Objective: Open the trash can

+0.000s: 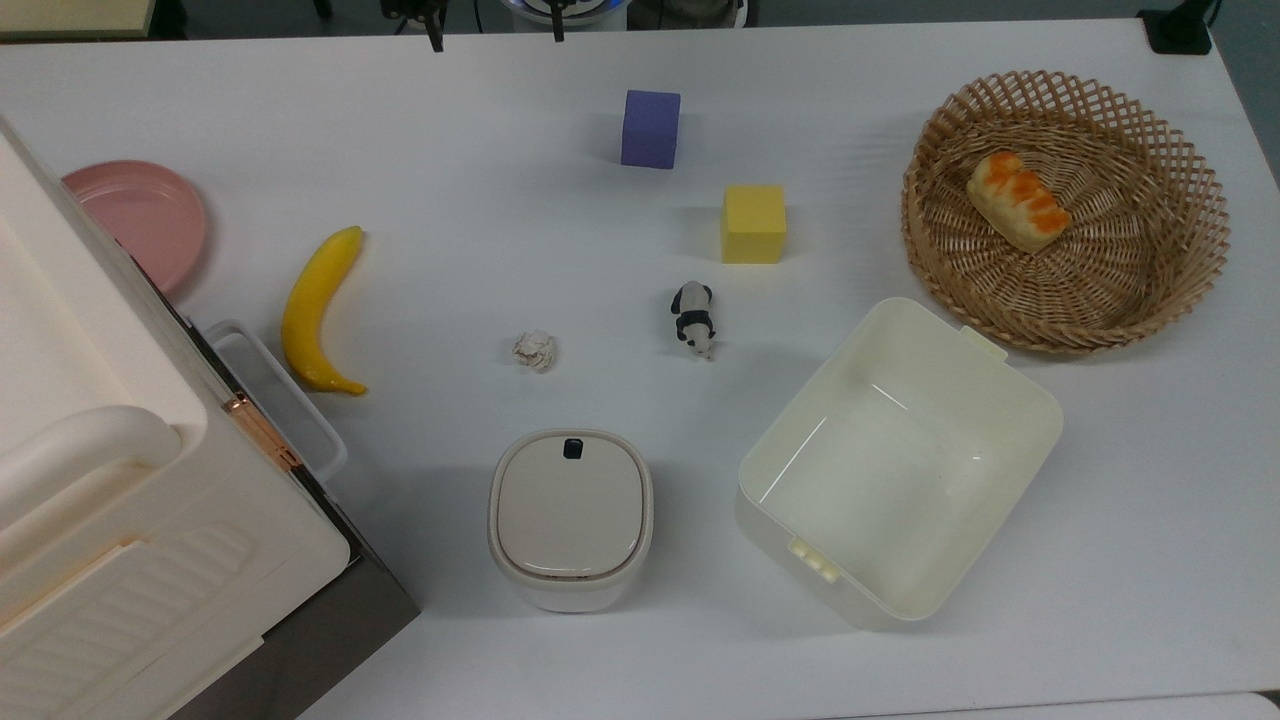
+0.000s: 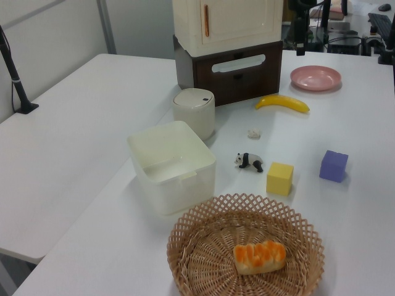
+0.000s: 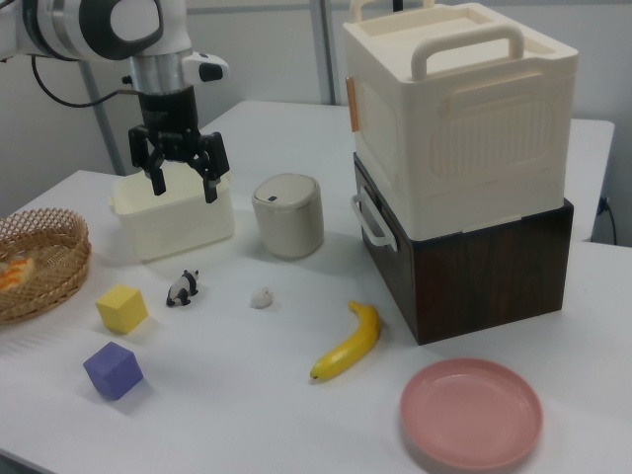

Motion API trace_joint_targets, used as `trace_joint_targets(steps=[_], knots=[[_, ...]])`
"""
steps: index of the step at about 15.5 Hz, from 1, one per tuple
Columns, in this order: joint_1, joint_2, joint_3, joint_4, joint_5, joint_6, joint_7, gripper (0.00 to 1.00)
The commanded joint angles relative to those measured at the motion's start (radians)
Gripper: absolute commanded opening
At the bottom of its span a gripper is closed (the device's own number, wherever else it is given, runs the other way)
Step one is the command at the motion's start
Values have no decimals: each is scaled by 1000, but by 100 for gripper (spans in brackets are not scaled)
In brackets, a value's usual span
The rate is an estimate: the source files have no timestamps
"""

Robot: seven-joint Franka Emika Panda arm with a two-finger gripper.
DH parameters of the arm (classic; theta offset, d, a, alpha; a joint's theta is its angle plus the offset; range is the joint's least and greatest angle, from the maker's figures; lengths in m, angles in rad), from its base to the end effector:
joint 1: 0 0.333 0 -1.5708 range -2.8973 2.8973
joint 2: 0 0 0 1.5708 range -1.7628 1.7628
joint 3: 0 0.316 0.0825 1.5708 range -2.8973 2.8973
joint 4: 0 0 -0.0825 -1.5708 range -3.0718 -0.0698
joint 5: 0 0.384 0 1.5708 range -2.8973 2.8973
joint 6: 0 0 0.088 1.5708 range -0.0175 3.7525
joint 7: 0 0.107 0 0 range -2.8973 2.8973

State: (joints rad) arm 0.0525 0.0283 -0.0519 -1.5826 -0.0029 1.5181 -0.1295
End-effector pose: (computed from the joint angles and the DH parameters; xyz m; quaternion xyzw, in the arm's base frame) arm 0.5561 0.0004 0.5989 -0.9968 -0.0649 0.0464 0.0008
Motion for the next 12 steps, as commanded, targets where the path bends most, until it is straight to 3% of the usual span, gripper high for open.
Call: trace_joint_targets(steps=[1,12], knots=[[17,8,-3,3,-34,97,25,100],[20,119,-5,29,-46,523,155,100]])
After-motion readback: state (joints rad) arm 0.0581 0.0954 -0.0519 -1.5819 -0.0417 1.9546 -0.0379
